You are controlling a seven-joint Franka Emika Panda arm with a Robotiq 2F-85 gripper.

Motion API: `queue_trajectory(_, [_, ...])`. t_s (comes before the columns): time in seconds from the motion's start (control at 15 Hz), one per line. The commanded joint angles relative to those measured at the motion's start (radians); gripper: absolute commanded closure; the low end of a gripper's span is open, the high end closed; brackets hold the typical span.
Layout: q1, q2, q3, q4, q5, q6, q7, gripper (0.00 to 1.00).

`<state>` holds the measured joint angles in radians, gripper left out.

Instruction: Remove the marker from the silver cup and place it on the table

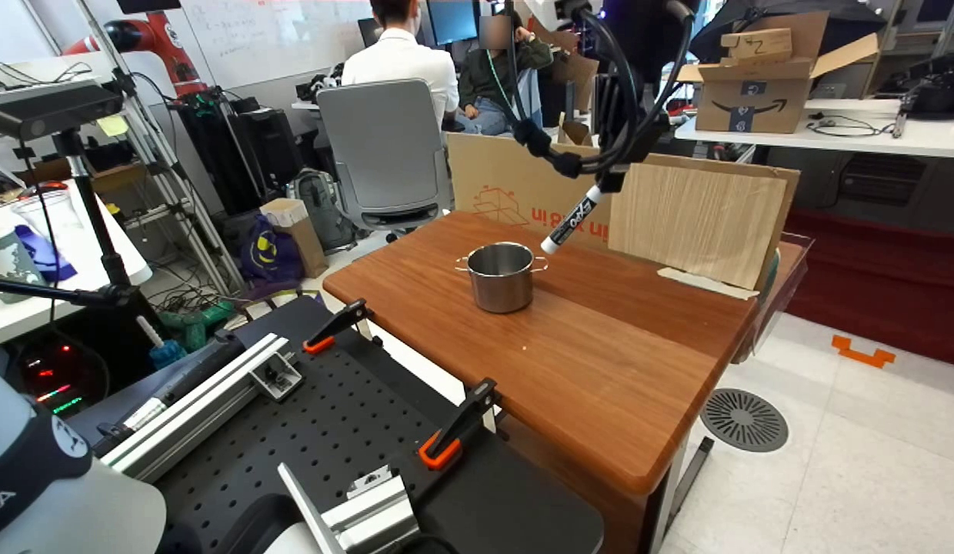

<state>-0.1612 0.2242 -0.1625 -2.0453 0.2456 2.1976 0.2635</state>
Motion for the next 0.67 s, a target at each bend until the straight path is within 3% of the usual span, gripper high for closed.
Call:
queue_trajectory(0.0, [-0.024, 0.117, 0.011, 0.121, 0.065, -0.021, -0.039, 0.95])
queue_trajectory(0.6, [-0.048, 0.37, 0.048, 0.342, 0.121, -0.024, -0.027, 0.95])
